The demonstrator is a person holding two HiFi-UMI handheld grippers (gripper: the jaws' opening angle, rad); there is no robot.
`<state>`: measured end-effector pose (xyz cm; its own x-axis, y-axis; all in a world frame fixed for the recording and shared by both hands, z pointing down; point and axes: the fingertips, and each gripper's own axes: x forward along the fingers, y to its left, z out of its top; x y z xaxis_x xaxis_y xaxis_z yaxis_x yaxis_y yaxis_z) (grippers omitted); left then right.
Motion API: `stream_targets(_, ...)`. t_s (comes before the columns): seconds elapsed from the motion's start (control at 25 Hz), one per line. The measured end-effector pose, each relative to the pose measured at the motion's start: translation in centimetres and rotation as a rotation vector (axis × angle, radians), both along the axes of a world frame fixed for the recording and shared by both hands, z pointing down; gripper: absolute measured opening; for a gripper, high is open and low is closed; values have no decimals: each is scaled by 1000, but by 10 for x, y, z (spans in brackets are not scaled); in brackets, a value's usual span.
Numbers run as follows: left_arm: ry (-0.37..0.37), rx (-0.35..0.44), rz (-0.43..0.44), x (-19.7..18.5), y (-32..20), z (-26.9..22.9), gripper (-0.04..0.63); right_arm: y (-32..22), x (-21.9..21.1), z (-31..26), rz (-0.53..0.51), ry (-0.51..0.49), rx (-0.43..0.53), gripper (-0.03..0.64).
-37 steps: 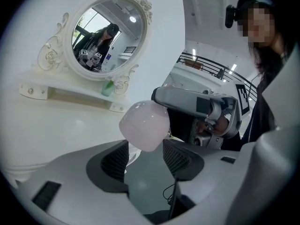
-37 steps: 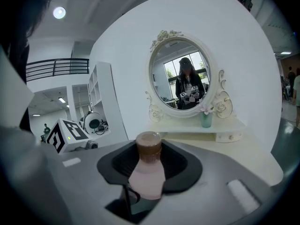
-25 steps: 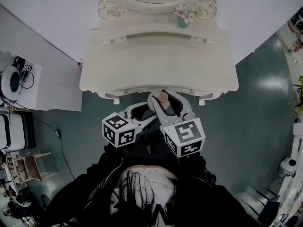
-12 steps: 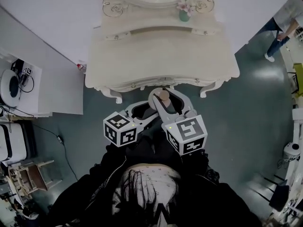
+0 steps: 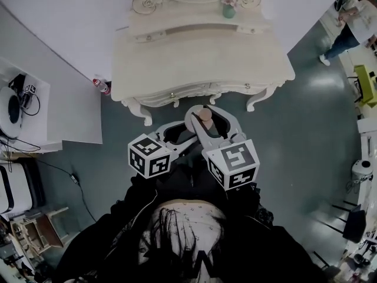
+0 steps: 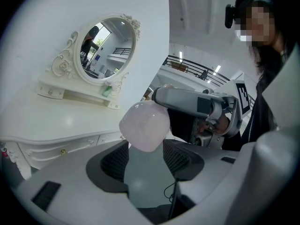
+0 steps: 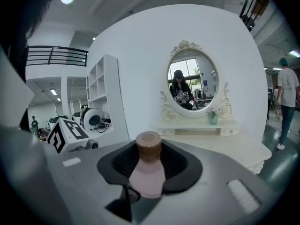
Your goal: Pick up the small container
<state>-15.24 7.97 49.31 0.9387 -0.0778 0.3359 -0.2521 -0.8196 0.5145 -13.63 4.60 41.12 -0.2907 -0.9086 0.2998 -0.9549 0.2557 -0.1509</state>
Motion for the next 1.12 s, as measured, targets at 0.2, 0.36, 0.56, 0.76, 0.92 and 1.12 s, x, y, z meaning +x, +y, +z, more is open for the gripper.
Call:
stream_targets(0.2,3,12,34,-27,15,-1,210,17,-25,-1,34,0,9,146)
stream_targets(0.36,-1,21,61,-46,27,1,210,30,-44,0,55,-4,18,146)
stream_targets(0.56,-5,24,84,-65,42,5,210,45,-61,5,78,-12,18,146)
stream_targets(0.76,-5,18,99,-75,55,11,210,58,-71,12,93,-15,10,147)
stream_targets(0.92,0,18,104,-79,61,11,210,63,-75,12,97,-12,8,146)
stream_targets(1.12,8,20,98,-84,67,9,210,70,-80,9,92,-5,13,146)
